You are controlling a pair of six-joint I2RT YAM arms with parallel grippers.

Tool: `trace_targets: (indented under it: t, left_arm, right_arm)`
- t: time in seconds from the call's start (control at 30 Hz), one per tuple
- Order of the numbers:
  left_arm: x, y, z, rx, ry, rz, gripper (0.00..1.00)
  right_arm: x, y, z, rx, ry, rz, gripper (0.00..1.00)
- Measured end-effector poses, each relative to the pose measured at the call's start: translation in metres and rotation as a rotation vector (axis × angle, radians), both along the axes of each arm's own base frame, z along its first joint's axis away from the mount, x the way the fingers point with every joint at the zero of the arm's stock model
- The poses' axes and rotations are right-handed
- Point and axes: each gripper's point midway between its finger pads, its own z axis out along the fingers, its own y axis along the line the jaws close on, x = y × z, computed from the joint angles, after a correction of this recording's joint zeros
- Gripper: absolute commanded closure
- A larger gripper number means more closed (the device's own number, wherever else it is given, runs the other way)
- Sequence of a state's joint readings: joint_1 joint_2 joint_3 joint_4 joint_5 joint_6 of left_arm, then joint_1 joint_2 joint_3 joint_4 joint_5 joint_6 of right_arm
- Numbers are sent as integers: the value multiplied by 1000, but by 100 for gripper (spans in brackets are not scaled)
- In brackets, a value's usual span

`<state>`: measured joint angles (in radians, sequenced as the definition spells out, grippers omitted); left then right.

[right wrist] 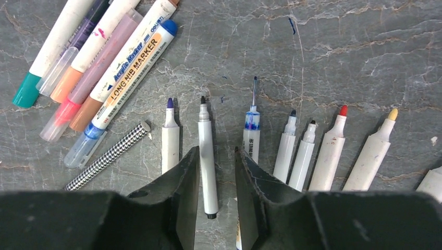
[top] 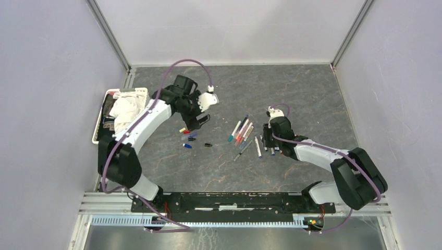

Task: Open the pen caps
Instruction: Place the pen cap at the center of the board, then pick up the pen from the center of the board.

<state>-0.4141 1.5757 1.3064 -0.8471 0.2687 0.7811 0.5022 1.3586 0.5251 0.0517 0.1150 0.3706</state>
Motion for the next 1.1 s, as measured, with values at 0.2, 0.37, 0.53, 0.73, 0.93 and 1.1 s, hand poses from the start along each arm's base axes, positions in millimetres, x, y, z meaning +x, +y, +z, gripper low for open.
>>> trace_targets:
  t: [0.2, 0.37, 0.53, 0.73, 0.93, 1.1]
  left_arm:
    - [18, 26, 50, -69, -117, 136, 0]
    - [35, 60, 67, -93, -173, 303, 0]
    - [45, 90, 74, -117, -202, 446, 0]
    - [40, 101, 64, -120, -176, 502, 0]
    - [30, 102, 57, -123, -156, 514, 0]
    - [25, 101, 56, -129, -153, 510, 0]
  right_arm:
    - [2, -2, 11, 4, -32, -15, 61]
    - [16, 12, 40, 20, -85, -13, 59]
    - [55, 73, 82, 42, -137, 56, 57]
    - [83, 122, 75, 37, -103, 101, 57]
    - [85, 128, 31, -36, 17, 104, 57]
    - [81, 128, 14, -67, 66, 102, 57]
